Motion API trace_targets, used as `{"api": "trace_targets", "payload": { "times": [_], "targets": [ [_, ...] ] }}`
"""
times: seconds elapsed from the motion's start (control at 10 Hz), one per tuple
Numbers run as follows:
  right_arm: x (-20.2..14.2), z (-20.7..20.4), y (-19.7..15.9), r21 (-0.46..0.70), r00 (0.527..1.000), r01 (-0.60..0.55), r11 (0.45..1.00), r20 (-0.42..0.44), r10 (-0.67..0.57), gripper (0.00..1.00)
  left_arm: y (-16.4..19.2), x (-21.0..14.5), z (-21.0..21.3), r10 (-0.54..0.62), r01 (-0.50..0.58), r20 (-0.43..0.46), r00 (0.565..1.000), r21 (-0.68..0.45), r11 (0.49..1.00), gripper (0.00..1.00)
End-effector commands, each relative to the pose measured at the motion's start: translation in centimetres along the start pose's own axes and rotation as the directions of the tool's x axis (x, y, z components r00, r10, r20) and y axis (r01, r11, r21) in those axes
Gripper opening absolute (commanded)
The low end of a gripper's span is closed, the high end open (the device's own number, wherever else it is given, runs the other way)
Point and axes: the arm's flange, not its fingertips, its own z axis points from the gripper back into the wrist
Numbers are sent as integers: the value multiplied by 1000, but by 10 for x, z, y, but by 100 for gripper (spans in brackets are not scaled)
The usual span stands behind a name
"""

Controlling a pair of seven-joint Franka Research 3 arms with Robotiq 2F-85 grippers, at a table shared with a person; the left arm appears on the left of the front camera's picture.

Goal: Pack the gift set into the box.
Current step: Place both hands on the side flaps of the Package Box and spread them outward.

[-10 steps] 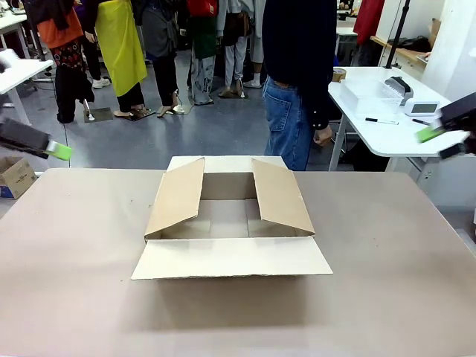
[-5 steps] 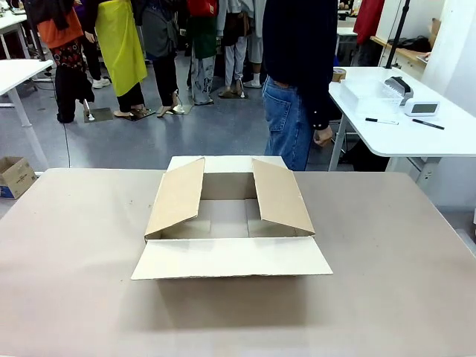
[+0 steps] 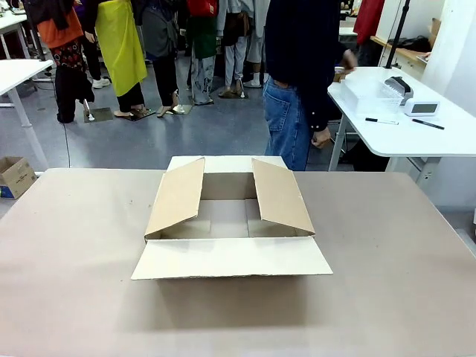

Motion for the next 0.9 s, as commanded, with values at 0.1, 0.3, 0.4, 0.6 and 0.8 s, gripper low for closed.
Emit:
{"api": "trace_targets", "payload": {
  "times": [0.1, 0.3, 0.4, 0.6, 0.8],
  "targets": [
    [0, 0, 0, 0, 1000, 0, 1000, 0, 0, 100, 0, 0, 0, 0, 0, 0, 1000, 0, 1000, 100],
    [-12, -67, 69, -135, 979, -202, 970, -67, 194, 100, -50, 24, -31, -28, 31, -121, 992, 24, 999, 100],
    [-27, -111, 107, -160, 944, -324, 933, -125, 306, 100, -77, 41, -60, -69, 84, -219, 973, 60, 995, 100],
    [-78, -205, 157, -176, 819, -547, 819, -316, 479, 100, -113, 69, -137, -97, 179, -403, 910, 171, 969, 100],
    [-115, -262, 165, -295, 745, -660, 691, -379, 549, 100, -126, 77, -218, -71, 249, -537, 841, 268, 931, 100]
  ]
}}
